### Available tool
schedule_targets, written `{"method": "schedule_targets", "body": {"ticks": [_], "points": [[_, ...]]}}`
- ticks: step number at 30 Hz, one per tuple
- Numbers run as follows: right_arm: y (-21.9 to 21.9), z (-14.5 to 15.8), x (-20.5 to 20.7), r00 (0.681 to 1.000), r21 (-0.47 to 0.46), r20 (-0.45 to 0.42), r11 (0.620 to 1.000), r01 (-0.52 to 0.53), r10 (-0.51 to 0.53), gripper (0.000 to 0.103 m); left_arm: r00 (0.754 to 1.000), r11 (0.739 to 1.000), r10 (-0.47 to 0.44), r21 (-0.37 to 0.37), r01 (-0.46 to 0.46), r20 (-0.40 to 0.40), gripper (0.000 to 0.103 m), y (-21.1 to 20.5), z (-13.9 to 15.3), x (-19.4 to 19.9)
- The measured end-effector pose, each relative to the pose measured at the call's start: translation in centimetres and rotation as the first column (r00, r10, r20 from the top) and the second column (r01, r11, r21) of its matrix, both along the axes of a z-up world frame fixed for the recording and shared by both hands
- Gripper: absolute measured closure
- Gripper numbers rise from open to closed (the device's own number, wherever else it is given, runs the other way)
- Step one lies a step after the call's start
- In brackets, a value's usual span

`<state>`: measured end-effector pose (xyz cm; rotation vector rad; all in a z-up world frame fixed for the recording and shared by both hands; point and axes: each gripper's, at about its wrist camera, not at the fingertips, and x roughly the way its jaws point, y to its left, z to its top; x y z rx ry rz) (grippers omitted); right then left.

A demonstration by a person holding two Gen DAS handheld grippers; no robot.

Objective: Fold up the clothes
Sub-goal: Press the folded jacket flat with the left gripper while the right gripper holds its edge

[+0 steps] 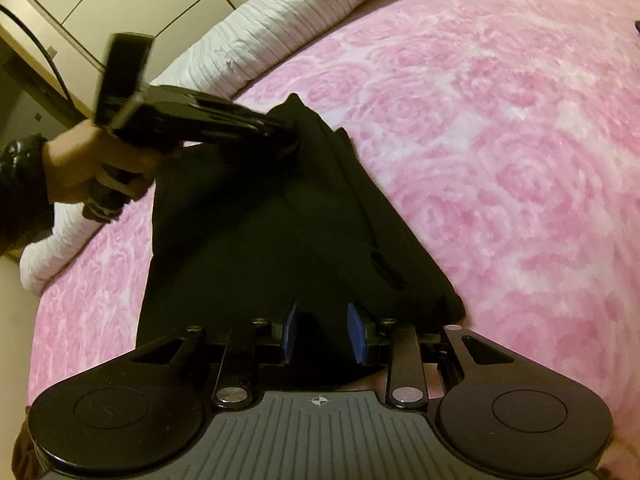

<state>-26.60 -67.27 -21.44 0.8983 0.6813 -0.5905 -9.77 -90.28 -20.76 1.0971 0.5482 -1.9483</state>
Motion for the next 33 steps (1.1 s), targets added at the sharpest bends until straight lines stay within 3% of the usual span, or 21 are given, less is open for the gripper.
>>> {"method": "schedule_targets", "body": {"ticks": [3,4,6,9,13,18,21,25,29,33], "points": [[0.0,-0.2,-0.2,1.0,0.007,0.001,1.0,0.004,-0.004,0.072,0.999,0.999,-0.03,0.021,0.03,0.023,0.065,-0.8,-0.8,-1.0],[0.0,-0.1,-0.1,1.0,0.005,-0.003,1.0,0.002,-0.002,0.072,0.999,0.999,-0.039,0.029,0.038,0.032,0.08,-1.1,-1.1,-1.4],[0.1,0.1,0.0,1.0,-0.002,-0.013,1.0,-0.004,0.004,0.072,0.997,0.999,-0.045,0.03,0.043,0.062,0.101,-1.3,-1.6,-1.9],[0.4,1.0,0.3,1.0,-0.049,-0.015,0.999,-0.013,0.012,0.072,0.993,1.0,-0.006,-0.007,0.007,0.12,0.101,-0.9,-2.1,-2.0],[0.9,1.8,0.8,1.0,-0.112,-0.005,0.994,-0.014,0.013,0.072,0.99,0.997,0.078,-0.003,-0.078,0.115,0.1,-1.3,-3.5,-1.2],[0.1,-1.9,-0.8,0.995,0.071,0.01,0.993,0.097,-0.097,0.072,0.985,0.99,0.137,0.007,-0.139,0.101,0.099,-1.6,-3.4,-1.2],[-0.4,-2.3,-1.6,0.991,0.154,0.018,0.98,0.125,-0.129,0.072,0.982,0.986,0.168,0.002,-0.168,0.084,0.095,-1.2,-2.1,-0.5],[-0.1,0.9,-0.8,0.997,0.046,0.018,0.996,0.079,-0.08,0.072,0.97,0.972,0.228,-0.069,-0.223,0.083,0.091,1.3,1.0,0.9],[0.3,2.4,0.9,0.997,-0.079,0.055,0.996,0.051,-0.047,0.072,0.969,0.974,0.225,-0.04,-0.222,0.105,0.09,5.1,1.6,1.6],[-0.9,-1.6,2.0,0.997,0.013,0.001,0.997,0.078,-0.078,0.072,0.962,0.982,0.174,0.036,-0.186,0.212,0.089,7.5,-2.2,0.8]]}}
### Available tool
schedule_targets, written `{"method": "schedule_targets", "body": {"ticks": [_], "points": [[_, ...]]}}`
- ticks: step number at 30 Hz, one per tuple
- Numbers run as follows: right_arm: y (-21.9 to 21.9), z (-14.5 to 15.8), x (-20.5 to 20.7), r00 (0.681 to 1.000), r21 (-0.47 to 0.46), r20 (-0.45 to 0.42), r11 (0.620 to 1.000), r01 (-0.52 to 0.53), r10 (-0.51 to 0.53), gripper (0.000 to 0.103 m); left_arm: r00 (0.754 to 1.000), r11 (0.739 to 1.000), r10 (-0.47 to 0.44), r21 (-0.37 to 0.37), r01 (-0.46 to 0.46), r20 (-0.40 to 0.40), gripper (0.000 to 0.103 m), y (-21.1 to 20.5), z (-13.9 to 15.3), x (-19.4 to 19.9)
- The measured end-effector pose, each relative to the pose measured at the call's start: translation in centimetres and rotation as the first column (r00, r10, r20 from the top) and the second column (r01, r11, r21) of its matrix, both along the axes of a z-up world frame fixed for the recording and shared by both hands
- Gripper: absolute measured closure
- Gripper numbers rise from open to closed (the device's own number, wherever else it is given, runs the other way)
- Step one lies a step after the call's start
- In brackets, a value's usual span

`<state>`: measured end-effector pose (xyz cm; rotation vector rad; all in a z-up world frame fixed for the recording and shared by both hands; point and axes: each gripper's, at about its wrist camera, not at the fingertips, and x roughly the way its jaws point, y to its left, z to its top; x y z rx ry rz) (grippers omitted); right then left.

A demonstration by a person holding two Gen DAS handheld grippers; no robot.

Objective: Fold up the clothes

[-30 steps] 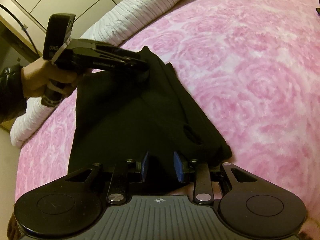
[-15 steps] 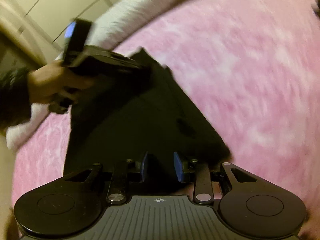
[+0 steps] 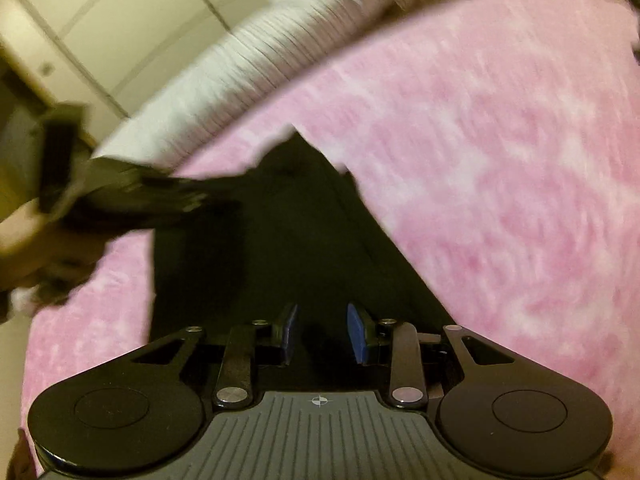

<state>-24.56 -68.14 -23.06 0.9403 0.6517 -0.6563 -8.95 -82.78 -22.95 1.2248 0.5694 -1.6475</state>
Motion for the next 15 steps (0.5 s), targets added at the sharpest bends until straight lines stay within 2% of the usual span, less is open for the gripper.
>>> {"method": "schedule_targets", "body": {"ticks": [2,7,10,12,15], "points": [[-0.5,-0.5,-0.1,1.0,0.031,0.02,1.0,0.006,-0.007,0.072,1.0,1.0,-0.002,-0.021,0.003,0.016,0.089,0.7,-0.3,0.0],[0.0,2.3,-0.1,0.998,0.008,-0.023,0.998,-0.057,0.057,0.071,0.988,0.986,0.15,-0.077,-0.147,0.042,0.087,2.9,2.7,1.8],[1.2,2.2,-0.5,0.997,0.038,-0.05,0.997,-0.062,0.064,0.069,0.97,0.969,0.236,-0.093,-0.23,0.061,0.088,3.5,3.3,4.4],[2.0,2.4,-0.9,0.996,0.032,-0.061,0.998,-0.062,0.064,0.069,0.967,0.968,0.244,-0.078,-0.239,0.069,0.092,3.1,2.7,5.6],[3.1,2.5,-0.3,0.992,-0.003,-0.078,0.995,-0.1,0.099,0.068,0.974,0.978,0.208,-0.045,-0.205,0.086,0.094,2.0,0.7,6.0]]}}
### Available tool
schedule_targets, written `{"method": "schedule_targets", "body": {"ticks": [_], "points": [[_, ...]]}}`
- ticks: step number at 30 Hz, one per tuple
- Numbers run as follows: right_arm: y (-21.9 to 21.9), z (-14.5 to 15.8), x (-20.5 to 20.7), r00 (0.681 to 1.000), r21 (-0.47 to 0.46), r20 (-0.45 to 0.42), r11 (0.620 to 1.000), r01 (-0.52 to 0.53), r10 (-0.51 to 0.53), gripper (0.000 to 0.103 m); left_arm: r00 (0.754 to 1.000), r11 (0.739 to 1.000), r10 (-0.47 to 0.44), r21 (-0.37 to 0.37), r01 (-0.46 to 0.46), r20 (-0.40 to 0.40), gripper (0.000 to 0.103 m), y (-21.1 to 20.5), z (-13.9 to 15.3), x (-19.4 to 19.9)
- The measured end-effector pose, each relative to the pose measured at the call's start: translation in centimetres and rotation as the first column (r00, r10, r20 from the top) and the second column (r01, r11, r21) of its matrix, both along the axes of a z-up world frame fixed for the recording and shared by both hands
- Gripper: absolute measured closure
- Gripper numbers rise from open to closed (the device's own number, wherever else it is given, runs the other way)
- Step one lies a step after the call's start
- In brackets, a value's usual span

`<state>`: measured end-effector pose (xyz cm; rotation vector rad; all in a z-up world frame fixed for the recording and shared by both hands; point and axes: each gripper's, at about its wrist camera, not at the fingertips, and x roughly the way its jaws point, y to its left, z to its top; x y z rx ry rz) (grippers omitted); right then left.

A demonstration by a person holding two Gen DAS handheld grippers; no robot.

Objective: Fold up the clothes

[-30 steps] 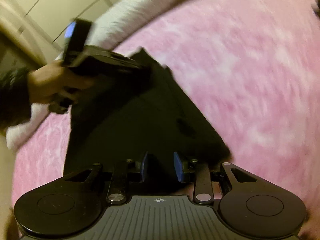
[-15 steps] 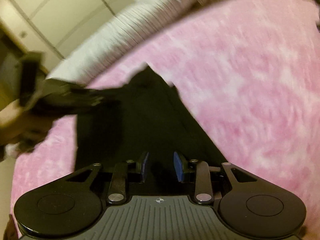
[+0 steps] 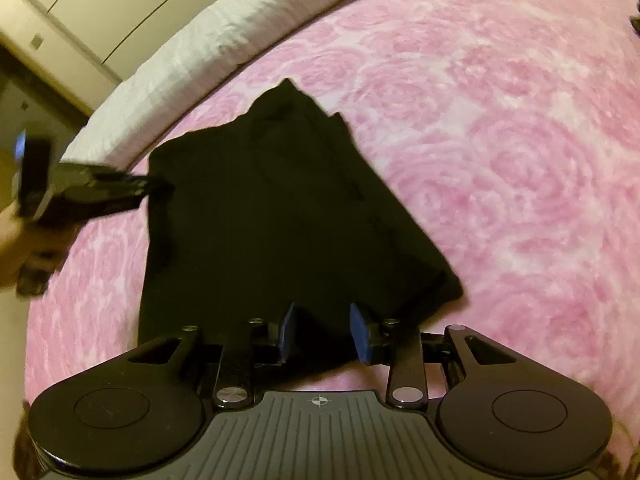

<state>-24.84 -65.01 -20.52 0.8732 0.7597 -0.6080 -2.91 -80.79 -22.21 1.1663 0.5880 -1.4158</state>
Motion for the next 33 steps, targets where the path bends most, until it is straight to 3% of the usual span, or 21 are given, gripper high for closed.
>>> {"method": "schedule_targets", "body": {"ticks": [3,5,6,7,9,12,15,18,20,21,24,25,26,27,29,31,33], "points": [[1.7,0.9,0.7,0.999,-0.052,-0.024,0.998,-0.046,0.045,0.067,1.0,1.0,-0.009,-0.014,0.01,0.011,0.094,0.6,0.5,-0.5],[3.3,2.0,1.7,0.995,-0.077,-0.031,0.993,-0.094,0.092,0.064,1.0,0.998,-0.031,-0.048,0.031,0.005,0.083,2.2,1.9,-0.3],[4.3,2.6,2.4,0.991,-0.097,-0.041,0.987,-0.13,0.126,0.057,0.998,0.996,-0.054,-0.07,0.055,0.011,0.062,3.4,2.7,-0.2],[5.5,3.3,3.3,0.985,-0.123,-0.051,0.977,-0.172,0.167,0.052,0.997,0.993,-0.077,-0.091,0.078,0.018,0.049,4.6,3.5,-0.1],[8.0,4.5,5.4,0.963,-0.186,-0.07,0.945,-0.269,0.26,0.035,0.991,0.984,-0.127,-0.118,0.131,0.043,0.048,6.9,4.6,0.0],[12.4,4.7,9.6,0.891,-0.291,-0.165,0.842,-0.455,0.424,0.031,0.959,0.961,-0.244,-0.099,0.259,0.146,0.048,10.1,4.1,-0.4],[16.5,2.5,13.8,0.76,-0.374,-0.383,0.665,-0.647,0.525,0.031,0.864,0.896,-0.408,-0.051,0.441,0.293,0.043,13.1,1.6,-1.6],[19.1,-1.7,16.3,0.616,-0.389,-0.625,0.492,-0.779,0.48,0.031,0.76,0.822,-0.51,-0.033,0.568,0.403,0.037,14.6,-1.3,-3.0],[19.6,-3.8,16.8,0.563,-0.388,-0.696,0.427,-0.817,0.445,0.031,0.681,0.766,-0.562,-0.016,0.643,0.469,0.036,15.5,-3.2,-3.9],[19.5,-4.4,16.9,0.551,-0.39,-0.711,0.407,-0.826,0.437,0.031,0.638,0.735,-0.585,-0.006,0.678,0.501,0.036,15.9,-4.2,-4.3],[18.8,-5.5,16.6,0.545,-0.404,-0.715,0.376,-0.834,0.438,0.032,0.573,0.696,-0.587,-0.004,0.718,0.572,0.036,15.2,-6.3,-5.0],[18.5,-5.5,16.3,0.554,-0.41,-0.699,0.381,-0.829,0.452,0.034,0.562,0.692,-0.584,-0.004,0.722,0.586,0.036,14.7,-6.7,-5.1],[18.2,-5.4,16.0,0.563,-0.416,-0.683,0.386,-0.823,0.465,0.044,0.555,0.69,-0.58,-0.003,0.724,0.596,0.035,14.2,-6.9,-5.1],[17.9,-5.1,15.6,0.575,-0.419,-0.661,0.399,-0.816,0.481,0.054,0.545,0.686,-0.582,0.004,0.728,0.603,0.035,13.7,-7.0,-5.1],[16.6,-3.8,14.7,0.608,-0.411,-0.599,0.452,-0.792,0.521,0.063,0.523,0.676,-0.593,0.026,0.736,0.612,0.034,13.0,-7.1,-5.2],[14.8,-2.0,14.0,0.629,-0.385,-0.538,0.5,-0.776,0.561,0.067,0.496,0.665,-0.603,0.05,0.745,0.625,0.038,12.6,-7.1,-5.4],[13.8,-0.2,13.0,0.63,-0.373,-0.511,0.51,-0.775,0.584,0.07,0.49,0.659,-0.618,0.065,0.749,0.615,0.045,12.4,-6.5,-5.7]]}}
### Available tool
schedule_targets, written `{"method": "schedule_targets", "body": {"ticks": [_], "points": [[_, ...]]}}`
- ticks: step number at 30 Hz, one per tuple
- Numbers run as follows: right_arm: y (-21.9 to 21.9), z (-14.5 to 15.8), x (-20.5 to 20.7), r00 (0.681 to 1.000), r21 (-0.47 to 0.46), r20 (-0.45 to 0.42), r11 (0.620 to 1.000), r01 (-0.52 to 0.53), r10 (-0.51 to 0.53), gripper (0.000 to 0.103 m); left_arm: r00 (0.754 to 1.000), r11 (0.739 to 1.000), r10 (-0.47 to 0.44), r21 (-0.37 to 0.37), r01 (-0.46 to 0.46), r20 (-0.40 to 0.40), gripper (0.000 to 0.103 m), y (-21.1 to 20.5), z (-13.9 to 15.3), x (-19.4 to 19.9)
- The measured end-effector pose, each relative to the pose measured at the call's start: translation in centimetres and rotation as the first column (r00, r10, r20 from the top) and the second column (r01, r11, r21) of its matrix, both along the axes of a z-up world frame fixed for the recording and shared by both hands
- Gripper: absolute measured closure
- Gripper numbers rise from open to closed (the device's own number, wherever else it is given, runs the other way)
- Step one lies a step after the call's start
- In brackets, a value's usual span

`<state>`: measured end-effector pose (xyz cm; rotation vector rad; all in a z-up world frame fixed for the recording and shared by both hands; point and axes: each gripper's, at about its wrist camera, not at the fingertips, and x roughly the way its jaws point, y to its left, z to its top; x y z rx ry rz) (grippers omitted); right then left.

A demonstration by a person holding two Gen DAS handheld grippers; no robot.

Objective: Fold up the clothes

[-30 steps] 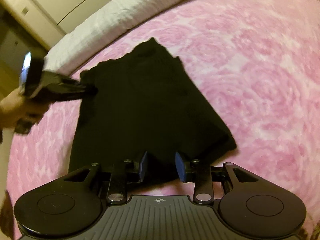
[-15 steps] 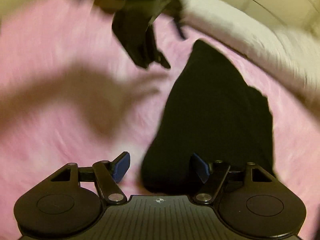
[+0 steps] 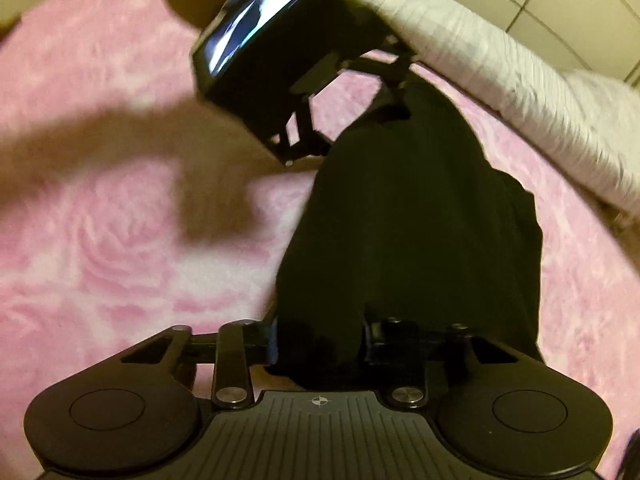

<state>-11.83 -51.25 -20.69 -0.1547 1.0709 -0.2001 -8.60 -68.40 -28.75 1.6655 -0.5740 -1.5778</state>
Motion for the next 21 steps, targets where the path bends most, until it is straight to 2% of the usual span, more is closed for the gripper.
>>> {"method": "schedule_targets", "body": {"ticks": [3,6,9,13,16,19,21], "points": [[-0.6,2.3,-2.7,1.0,0.019,0.004,1.0,-0.01,0.01,0.071,0.999,0.999,-0.014,0.051,0.016,-0.035,0.052,0.2,1.4,-1.2],[-0.9,3.9,-6.6,1.0,0.03,-0.019,0.999,-0.022,0.023,0.071,0.997,0.994,-0.024,0.108,0.033,-0.078,0.061,1.9,3.1,-4.1],[-1.2,4.9,-10.4,0.997,0.031,-0.064,0.999,-0.027,0.029,0.071,0.99,0.983,0.012,0.183,0.014,-0.143,0.065,3.9,4.8,-8.1],[-1.4,4.8,-15.5,0.99,0.008,-0.142,1.0,-0.003,0.004,0.071,0.976,0.96,0.076,0.28,-0.017,-0.202,0.066,6.3,6.5,-14.2],[-0.7,3.8,-18.5,0.981,-0.03,-0.194,0.999,-0.021,0.015,0.071,0.971,0.941,0.125,0.334,-0.052,-0.203,0.066,7.7,6.6,-18.6],[0.7,2.8,-20.0,0.97,-0.084,-0.236,0.993,-0.082,0.06,0.069,0.966,0.93,0.18,0.352,-0.106,-0.184,0.063,8.4,6.1,-20.7],[2.0,2.3,-20.3,0.961,-0.128,-0.261,0.983,-0.128,0.091,0.063,0.953,0.92,0.228,0.363,-0.144,-0.2,0.062,9.2,6.5,-21.0]]}}
